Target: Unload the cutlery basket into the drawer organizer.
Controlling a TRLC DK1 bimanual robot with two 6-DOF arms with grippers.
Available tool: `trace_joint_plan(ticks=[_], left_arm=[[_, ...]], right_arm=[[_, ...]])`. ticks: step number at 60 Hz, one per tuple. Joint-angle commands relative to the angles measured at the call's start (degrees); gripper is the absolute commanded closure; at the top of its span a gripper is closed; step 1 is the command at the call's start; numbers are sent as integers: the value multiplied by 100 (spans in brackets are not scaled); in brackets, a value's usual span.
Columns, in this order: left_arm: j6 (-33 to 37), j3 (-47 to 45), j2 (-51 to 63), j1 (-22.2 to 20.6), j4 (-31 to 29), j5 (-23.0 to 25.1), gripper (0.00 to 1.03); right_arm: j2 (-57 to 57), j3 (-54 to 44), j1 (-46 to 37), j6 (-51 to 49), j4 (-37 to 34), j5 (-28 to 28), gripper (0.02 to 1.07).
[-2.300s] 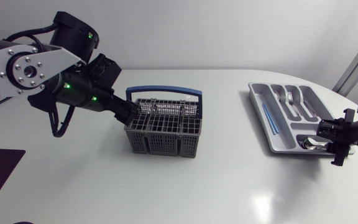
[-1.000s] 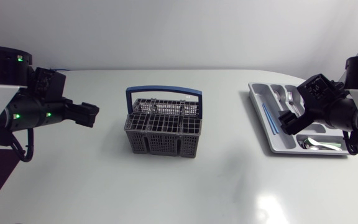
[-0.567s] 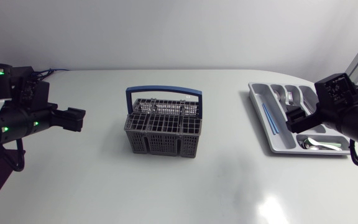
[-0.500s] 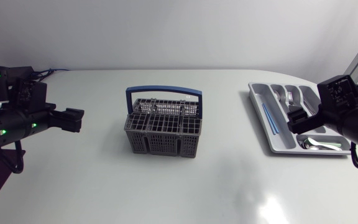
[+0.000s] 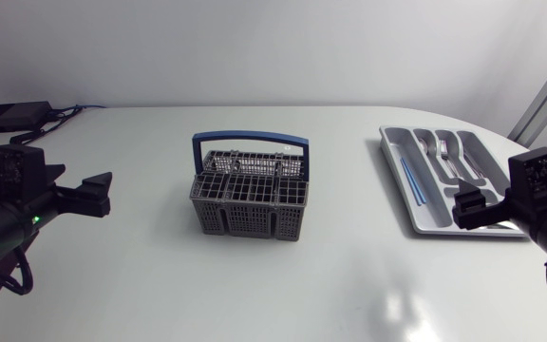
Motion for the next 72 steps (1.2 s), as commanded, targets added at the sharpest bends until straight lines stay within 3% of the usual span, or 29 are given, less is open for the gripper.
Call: trace_joint_plan(ticks=[1, 18, 37, 72], left_arm=[[20, -272, -199, 78, 208, 31, 5], [37, -922, -541, 315, 946, 31, 5], [275, -1669, -1526, 359, 1368, 128, 6], [-460, -2120, -3370, 155, 300, 183, 8]], right_arm=[[-269, -282, -54, 146, 102, 31, 6], [-1279, -1055, -98, 138, 480, 31, 6], [-2219, -1432, 55, 812, 240, -148, 6], [-4049, -2152, 395, 2307, -293, -545, 6]])
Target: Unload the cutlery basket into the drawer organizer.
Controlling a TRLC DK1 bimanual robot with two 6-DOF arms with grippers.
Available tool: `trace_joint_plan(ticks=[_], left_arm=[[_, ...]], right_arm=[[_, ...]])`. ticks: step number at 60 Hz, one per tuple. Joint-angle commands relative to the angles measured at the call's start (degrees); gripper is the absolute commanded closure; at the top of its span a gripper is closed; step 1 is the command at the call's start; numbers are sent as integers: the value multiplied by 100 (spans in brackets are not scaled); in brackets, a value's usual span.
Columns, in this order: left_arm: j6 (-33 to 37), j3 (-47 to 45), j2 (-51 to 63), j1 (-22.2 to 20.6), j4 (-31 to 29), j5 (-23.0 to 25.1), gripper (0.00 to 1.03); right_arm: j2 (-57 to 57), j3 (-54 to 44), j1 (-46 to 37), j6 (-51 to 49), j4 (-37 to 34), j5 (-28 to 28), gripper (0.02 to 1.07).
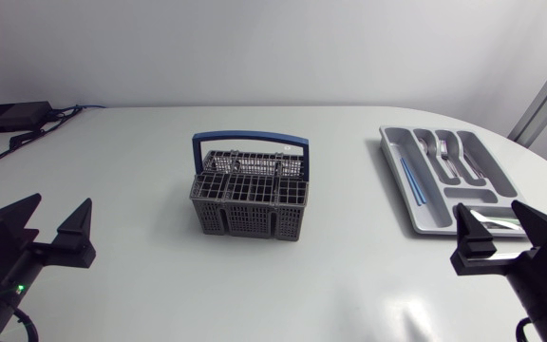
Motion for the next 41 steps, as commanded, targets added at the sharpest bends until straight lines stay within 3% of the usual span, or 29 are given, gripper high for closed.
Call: trace_joint_plan(ticks=[1, 24, 41], left_arm=[[-219, -170, -255, -64, -106, -11, 8], [-781, -418, -1442, -221, -869, -55, 7], [-792, -423, -1466, -224, -884, -56, 5]], right_arm=[[-254, -219, 77, 398, -99, -77, 6], [-399, -276, 104, 517, -141, -108, 6], [-399, -276, 104, 517, -141, -108, 6]])
